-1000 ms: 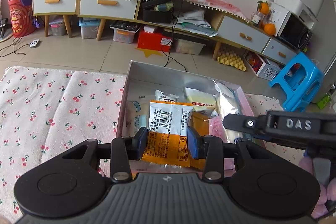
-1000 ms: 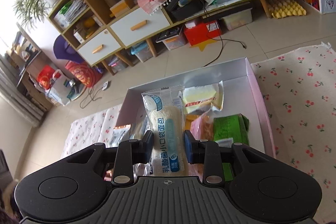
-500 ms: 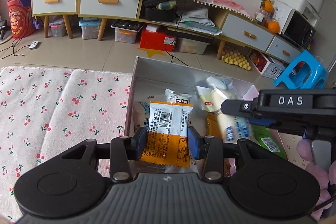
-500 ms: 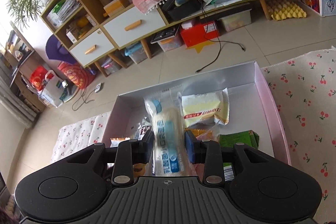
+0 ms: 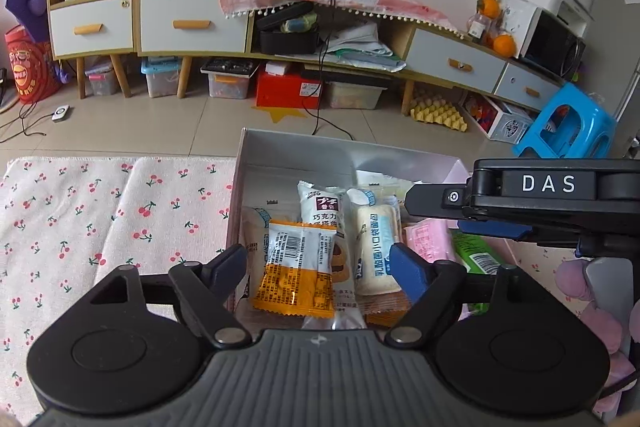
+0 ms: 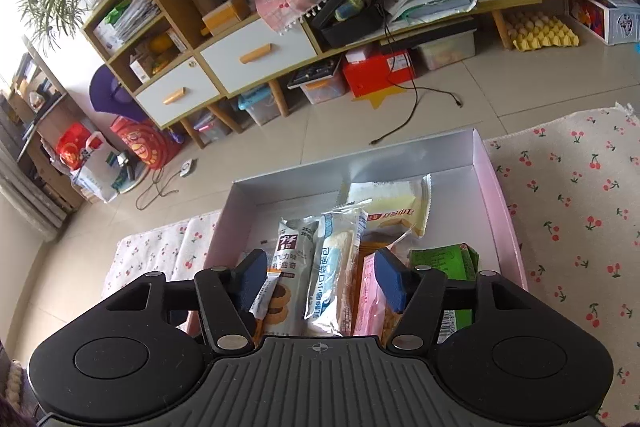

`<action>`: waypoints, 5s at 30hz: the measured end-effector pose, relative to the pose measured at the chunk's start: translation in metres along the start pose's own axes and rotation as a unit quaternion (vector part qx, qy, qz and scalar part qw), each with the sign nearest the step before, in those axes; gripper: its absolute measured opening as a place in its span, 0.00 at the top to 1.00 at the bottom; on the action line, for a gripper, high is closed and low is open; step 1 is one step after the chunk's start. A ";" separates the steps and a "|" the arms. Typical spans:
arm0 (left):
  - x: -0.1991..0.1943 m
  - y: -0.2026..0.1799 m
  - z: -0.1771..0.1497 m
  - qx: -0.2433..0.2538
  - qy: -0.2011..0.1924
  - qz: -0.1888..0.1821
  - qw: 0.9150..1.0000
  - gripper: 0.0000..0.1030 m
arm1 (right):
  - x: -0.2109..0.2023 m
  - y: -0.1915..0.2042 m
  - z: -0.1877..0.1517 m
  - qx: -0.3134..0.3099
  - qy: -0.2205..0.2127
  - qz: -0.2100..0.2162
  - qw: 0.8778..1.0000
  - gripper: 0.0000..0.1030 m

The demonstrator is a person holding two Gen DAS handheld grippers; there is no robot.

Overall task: Organize snacks
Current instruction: 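Move both tools back over the remaining snacks, then grasp the white-orange biscuit packet with left tool while right tool grasps red candy packet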

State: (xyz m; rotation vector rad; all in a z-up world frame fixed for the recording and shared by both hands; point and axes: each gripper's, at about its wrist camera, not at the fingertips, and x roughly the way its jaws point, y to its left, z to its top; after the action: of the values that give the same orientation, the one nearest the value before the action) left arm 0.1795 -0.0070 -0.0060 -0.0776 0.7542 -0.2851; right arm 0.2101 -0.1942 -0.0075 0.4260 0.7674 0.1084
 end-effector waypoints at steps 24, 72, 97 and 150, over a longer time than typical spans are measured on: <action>-0.064 -0.007 -0.028 0.020 0.027 0.005 0.999 0.01 | -0.095 0.002 -0.040 -0.024 -0.004 -0.024 0.999 0.16; -0.020 0.022 -0.111 0.149 0.025 -0.023 0.988 0.04 | -0.072 -0.031 -0.181 -0.256 0.078 -0.046 0.963 0.03; -0.037 -0.002 -0.115 0.167 0.058 -0.037 0.983 0.56 | -0.067 -0.024 -0.177 -0.273 0.044 -0.029 0.961 0.20; -0.069 -0.011 -0.070 0.031 0.080 -0.051 0.995 0.64 | -0.087 0.010 -0.131 -0.136 0.083 0.048 0.986 0.88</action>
State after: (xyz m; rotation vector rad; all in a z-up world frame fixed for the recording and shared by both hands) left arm 0.0813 0.0047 -0.0089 -0.0343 0.9017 -0.4157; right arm 0.0574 -0.1627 -0.0305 0.1951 0.8824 0.3387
